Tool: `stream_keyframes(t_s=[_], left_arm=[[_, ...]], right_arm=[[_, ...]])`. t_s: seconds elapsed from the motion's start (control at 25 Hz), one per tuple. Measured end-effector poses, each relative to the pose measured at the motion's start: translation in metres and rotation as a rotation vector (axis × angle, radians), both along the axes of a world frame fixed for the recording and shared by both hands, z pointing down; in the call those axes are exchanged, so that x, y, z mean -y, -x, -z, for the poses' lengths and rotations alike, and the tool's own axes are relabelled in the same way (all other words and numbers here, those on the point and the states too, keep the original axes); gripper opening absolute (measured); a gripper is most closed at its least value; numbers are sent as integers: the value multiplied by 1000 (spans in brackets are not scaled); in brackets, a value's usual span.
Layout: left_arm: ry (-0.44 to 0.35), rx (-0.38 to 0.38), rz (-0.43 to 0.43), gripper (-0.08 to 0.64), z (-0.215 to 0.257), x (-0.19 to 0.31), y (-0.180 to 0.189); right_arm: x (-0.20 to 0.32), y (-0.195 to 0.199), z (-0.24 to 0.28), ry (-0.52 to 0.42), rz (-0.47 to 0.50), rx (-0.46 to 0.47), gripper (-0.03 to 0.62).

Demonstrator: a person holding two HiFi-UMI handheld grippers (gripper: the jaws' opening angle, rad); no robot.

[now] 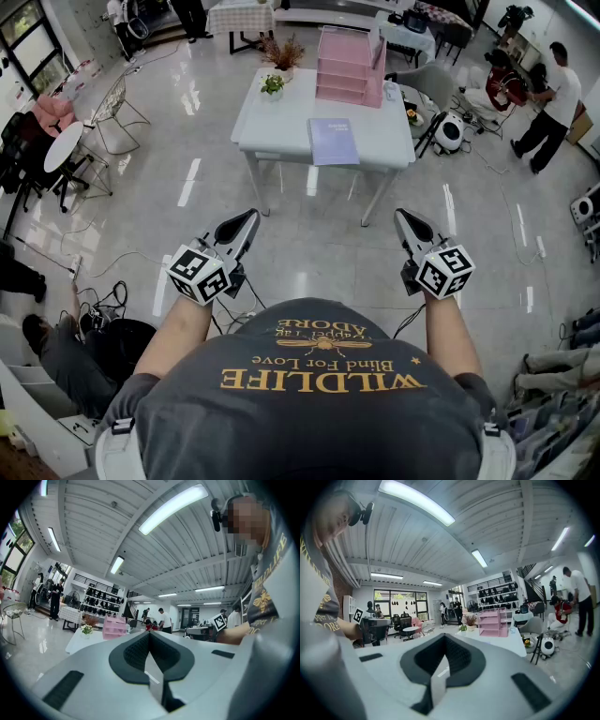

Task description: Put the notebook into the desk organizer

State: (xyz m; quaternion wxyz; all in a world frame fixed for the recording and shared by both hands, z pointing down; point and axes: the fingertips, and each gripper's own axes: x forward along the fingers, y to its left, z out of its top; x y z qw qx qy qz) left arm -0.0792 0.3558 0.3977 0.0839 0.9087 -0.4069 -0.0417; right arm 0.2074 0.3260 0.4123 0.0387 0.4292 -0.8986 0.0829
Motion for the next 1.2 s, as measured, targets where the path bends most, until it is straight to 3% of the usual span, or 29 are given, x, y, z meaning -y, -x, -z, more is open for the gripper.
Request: stream_keyframes(t_s=[0.76,1.04,1.08,1.16,1.2], left_arm=[[-6,-3,1,0,0,0,-10],[-15,6,-5,0,4,-2,-21],[-16,8,-5,0,5,-1,-23],[-15,13,-4,0,4,-1,-26],[-14,15,-3,0,4,-1,-28]], right_arm=[[3,-14,4,-26,-14,-5,-2],[3,-30,14,-71,-57,40,0],[3,-32,16,-77,-49,61,13],[3,-32,20,-81,-24,93,216],[4,-33,20,-81,-16,96,288]])
